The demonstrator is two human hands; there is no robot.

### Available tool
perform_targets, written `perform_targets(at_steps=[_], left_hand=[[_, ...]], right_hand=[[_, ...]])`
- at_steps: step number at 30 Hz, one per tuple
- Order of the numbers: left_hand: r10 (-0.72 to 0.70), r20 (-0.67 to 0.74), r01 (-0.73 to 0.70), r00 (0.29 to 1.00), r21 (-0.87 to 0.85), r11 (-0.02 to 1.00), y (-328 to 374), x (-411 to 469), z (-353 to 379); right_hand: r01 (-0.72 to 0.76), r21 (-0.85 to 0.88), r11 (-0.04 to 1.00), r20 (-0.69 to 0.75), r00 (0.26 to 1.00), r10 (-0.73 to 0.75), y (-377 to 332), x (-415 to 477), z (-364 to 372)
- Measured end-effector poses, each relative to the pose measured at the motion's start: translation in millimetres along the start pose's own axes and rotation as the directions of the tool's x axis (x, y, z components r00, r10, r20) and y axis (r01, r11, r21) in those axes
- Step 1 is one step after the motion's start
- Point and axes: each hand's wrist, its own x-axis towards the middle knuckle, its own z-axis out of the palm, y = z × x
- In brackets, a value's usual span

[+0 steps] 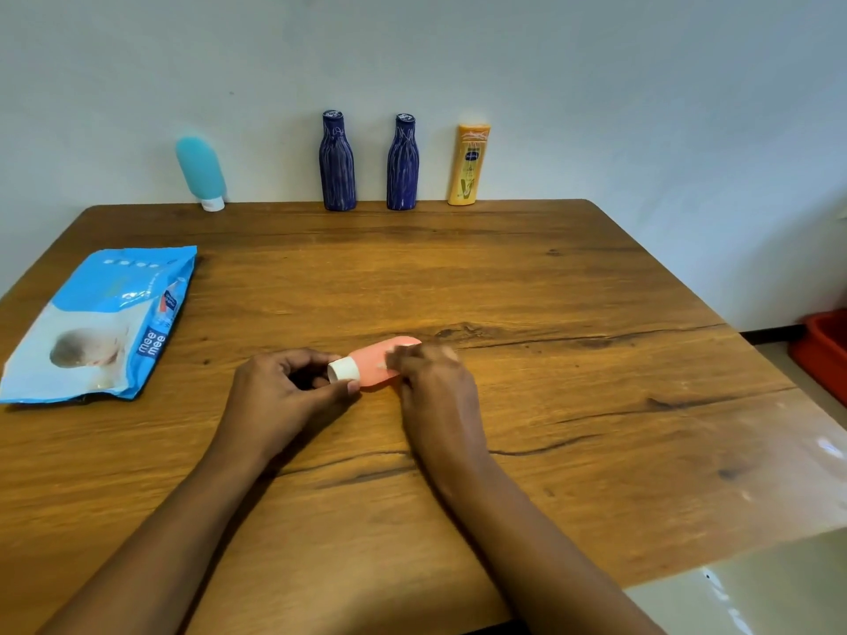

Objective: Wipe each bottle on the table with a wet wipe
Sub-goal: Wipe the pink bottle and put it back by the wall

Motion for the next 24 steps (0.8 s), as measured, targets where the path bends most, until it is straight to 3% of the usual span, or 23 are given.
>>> perform_targets(at_steps=[2,4,8,10,16,22,24], left_hand=[[0.013,0.002,-0.013,1.0,-0.028,1.0,-3,1,-1],[0.027,0.001,-0.027,1.0,-0.024,0.999,-4,1,-1],[0.025,0.003,-0.025,1.0,0.033,0.999,-2,0,0],[0.028,0.003,-0.029,1.0,0.032,0.999,-1,0,1],[0.052,0.009,-0.052,0.999,-0.011,0.999,-5,0,0],[0.119,0.027,-0.12,0.992,0.033,0.992,-4,-2,2],[0.139,0.022,-0.14,0.99,0.057,0.988,-4,-1,2]], right_hand=[[0.13,0.02,0.991,0.055,0.99,-0.131,-16,-12,3],[0.147,0.023,0.989,0.086,0.985,-0.149,-11,-12,1],[-0.098,-0.006,0.995,0.015,0.995,0.098,28,10,-2],[-0.122,0.002,0.993,-0.001,0.993,0.122,31,13,-3],[0.174,0.063,0.983,0.097,0.979,-0.179,-23,-9,4],[-0.142,-0.016,0.99,0.063,0.988,0.143,35,31,-3],[-0.095,0.005,0.996,0.068,0.993,0.094,21,29,-3]])
